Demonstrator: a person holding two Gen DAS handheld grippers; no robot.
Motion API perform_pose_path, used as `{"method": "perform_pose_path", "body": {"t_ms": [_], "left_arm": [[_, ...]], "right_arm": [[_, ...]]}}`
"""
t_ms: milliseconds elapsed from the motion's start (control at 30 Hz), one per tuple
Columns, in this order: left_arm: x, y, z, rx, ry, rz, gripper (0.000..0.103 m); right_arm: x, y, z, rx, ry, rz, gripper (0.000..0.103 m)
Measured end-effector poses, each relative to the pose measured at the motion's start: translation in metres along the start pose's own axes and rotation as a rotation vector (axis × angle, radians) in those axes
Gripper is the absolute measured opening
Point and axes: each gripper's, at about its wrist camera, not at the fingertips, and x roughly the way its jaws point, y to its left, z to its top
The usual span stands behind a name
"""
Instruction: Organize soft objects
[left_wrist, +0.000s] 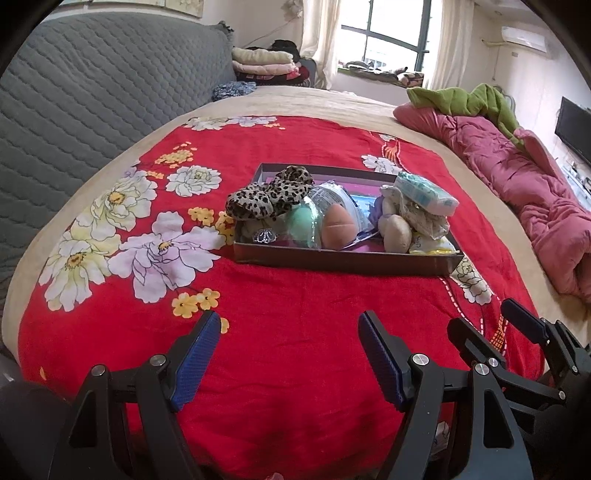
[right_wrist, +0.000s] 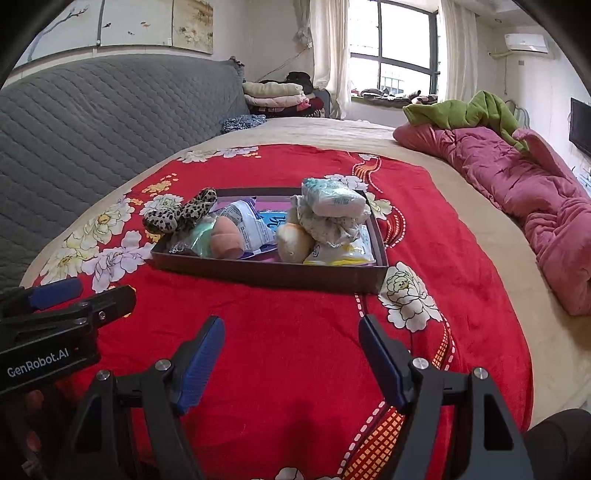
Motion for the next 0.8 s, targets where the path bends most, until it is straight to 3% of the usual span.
{"method": "perform_pose_path", "body": {"t_ms": [800], "left_arm": [[0.012,0.005,-0.002,0.005,0.014,0.018,0.078]], "right_arm": [[0.009,0.002,-0.005,-0.007,0.024,0.0,0.074]]}}
